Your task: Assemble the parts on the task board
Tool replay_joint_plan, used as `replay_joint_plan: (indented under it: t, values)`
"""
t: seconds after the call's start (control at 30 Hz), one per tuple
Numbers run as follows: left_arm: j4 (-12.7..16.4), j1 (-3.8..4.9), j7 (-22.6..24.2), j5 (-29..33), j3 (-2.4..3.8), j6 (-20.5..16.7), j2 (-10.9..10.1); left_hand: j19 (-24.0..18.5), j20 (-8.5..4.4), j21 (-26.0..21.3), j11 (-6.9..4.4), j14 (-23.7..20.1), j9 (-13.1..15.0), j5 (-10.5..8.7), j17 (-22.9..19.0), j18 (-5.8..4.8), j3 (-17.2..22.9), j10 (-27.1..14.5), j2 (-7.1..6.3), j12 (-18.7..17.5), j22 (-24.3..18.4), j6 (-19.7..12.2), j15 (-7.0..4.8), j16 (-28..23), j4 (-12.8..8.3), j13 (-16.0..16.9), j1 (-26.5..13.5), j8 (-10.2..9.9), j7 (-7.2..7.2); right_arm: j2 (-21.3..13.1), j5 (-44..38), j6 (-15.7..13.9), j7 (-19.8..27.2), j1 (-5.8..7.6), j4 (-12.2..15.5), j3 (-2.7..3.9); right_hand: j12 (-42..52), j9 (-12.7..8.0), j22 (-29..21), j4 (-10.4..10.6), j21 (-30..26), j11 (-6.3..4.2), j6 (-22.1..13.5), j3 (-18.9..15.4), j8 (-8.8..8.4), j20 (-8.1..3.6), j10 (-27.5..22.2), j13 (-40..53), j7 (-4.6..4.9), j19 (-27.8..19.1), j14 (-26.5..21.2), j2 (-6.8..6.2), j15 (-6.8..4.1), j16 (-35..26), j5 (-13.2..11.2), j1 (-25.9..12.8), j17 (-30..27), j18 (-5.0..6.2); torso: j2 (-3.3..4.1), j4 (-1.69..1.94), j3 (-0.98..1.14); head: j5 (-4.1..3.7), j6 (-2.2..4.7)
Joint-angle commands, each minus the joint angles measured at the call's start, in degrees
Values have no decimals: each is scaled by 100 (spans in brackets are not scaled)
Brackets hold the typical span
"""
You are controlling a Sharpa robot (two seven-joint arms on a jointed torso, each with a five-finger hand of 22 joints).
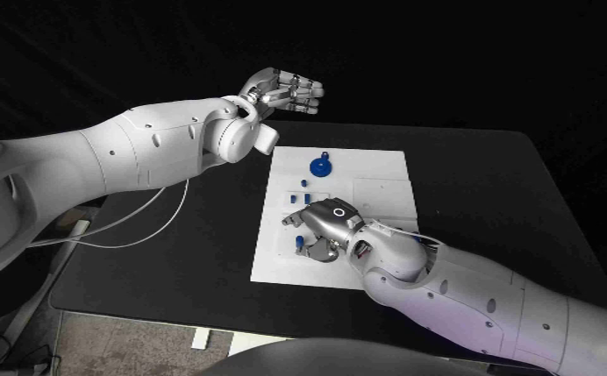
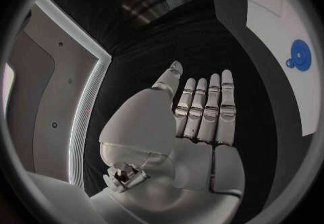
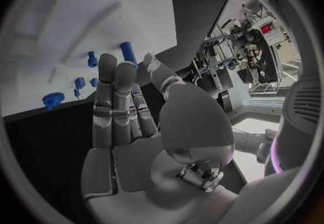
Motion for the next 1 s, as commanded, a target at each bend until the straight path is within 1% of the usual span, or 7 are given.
replay_joint_plan:
  t: [0.03, 0.17, 0.3, 0.57, 0.7, 0.8, 1.0]
  values:
    - [-6, 2, 51, 3, 4, 82, -10, -7, 9, 8, 17, -55, 8, -33, -7, 19, -32, 4, 33, 21, -5, -27, 0, -26, -14, -5, 3, 15, 2, -123, 665, -364, 250, 27, 142, 93, 14, -10, -159, 239, 67, -3, -38, -443, -37, 37, -19, 0, 24, 210, -28, 23, 40, 61, 125, 15, -51, 73, -10, -13, -6, -27, 34]
    - [-20, 2, 54, 3, 3, 77, -36, -7, 9, 9, 16, -53, 9, -33, -7, 20, -29, 5, 34, 21, -5, -22, -2, -25, -18, -5, 15, 16, -2, -320, 996, -411, 412, 66, 321, 323, 15, 12, -234, 270, 189, -148, 633, -815, -9, -36, 622, -10, 273, 217, -1, 337, -48, 131, 426, -181, -47, 11, -18, -21, -10, -50, 64]
    - [-32, 2, 64, -15, 2, 77, -75, 42, -19, 35, -46, 137, 7, -32, 16, 31, -23, 201, 47, 82, 7, -32, -48, 24, -8, -3, 14, 12, -6, -552, 1443, -298, 549, 171, 470, 498, 16, 25, -240, 137, 298, -219, 1032, -852, 1, -94, 970, 6, 272, 209, 2, 518, -92, 187, 482, -380, -21, -55, -42, -52, -5, -120, 118]
    - [-66, 0, 104, -48, -2, 43, -136, 112, -85, 54, -85, 288, 8, -32, 3, -26, -14, 346, 25, 12, 14, 7, -88, -17, 22, -6, 0, 15, -26, -1111, 2054, 132, 514, 325, 680, 849, 64, 160, -246, 96, 370, -603, 1842, -842, 21, -313, 2132, 148, -37, 199, 7, 750, -332, 202, 576, -554, 24, -255, -99, -107, -8, -174, 151]
    - [-76, -8, 123, -54, -3, 76, -153, 110, -89, 48, -83, 257, 6, -35, 1, -33, 22, 323, 84, 9, 11, -3, -83, -20, 45, -6, 1, 11, -25, -1400, 2501, 377, 481, 406, 693, 949, 522, 179, -260, 102, 375, -763, 1889, -988, 27, -413, 2639, 554, -94, 201, 16, 735, -438, 174, 658, -551, 42, -367, -114, -119, -10, -194, 158]
    - [-73, -17, 141, -55, -3, 101, -169, 107, -84, 44, -92, 217, 7, -50, -1, -33, 28, 300, 82, 7, 10, -15, -82, -23, 51, -6, -2, 12, -35, -1568, 2712, 526, 445, 442, 701, 996, 2876, 158, -156, 371, 540, -842, 1720, -1395, 14, -508, 1720, 2921, -87, 187, 0, 823, -499, 428, 1024, -683, 374, -501, -124, -131, -13, -182, 154]
    - [-97, -31, 149, -198, -3, 57, -207, 296, -208, 170, -357, 695, 6, -54, 65, -56, 22, 492, 4, -13, 64, 249, -244, -1, -5, -9, -13, 8, -300, -1979, 3332, 862, 204, 507, 703, 1051, 4717, 257, 278, 480, 1390, -850, 1664, -1461, 6, -510, 1563, 4930, -96, 238, -50, 869, -487, 1171, 1051, -711, 1426, -489, -133, -136, -9, -201, 157]
